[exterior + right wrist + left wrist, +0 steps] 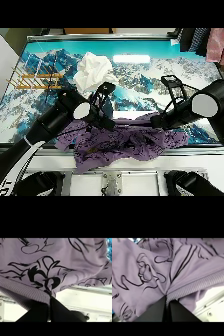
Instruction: Fold the clothes and pants, and hang the long-sleeved shirts on hangers.
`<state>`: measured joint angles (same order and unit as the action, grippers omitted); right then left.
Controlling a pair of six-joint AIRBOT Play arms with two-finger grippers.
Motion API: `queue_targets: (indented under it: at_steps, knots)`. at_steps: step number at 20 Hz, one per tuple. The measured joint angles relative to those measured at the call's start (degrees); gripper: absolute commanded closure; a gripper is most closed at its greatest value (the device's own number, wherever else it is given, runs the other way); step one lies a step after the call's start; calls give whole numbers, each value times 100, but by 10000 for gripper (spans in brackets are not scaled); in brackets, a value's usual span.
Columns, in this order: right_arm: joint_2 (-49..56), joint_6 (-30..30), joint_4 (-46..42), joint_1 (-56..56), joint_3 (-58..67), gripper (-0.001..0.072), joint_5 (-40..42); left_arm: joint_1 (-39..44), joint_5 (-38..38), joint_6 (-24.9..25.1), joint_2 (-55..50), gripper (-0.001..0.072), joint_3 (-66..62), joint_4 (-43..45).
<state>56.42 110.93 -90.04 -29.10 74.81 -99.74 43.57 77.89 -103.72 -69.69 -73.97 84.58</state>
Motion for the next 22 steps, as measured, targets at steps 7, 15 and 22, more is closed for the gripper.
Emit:
queue_targets:
  at_steps: [7, 15, 22]
  knots:
    - [278, 164, 4, -109, -103, 695, 48, -142, -262, 127, -216, -4, 201, -450]
    - [356, 184, 17, -118, -109, 694, 48, -627, -205, 623, -225, -4, -568, -1152]
    - [380, 184, 20, -118, -109, 694, 50, -2498, -380, 981, -323, -5, -1211, -940]
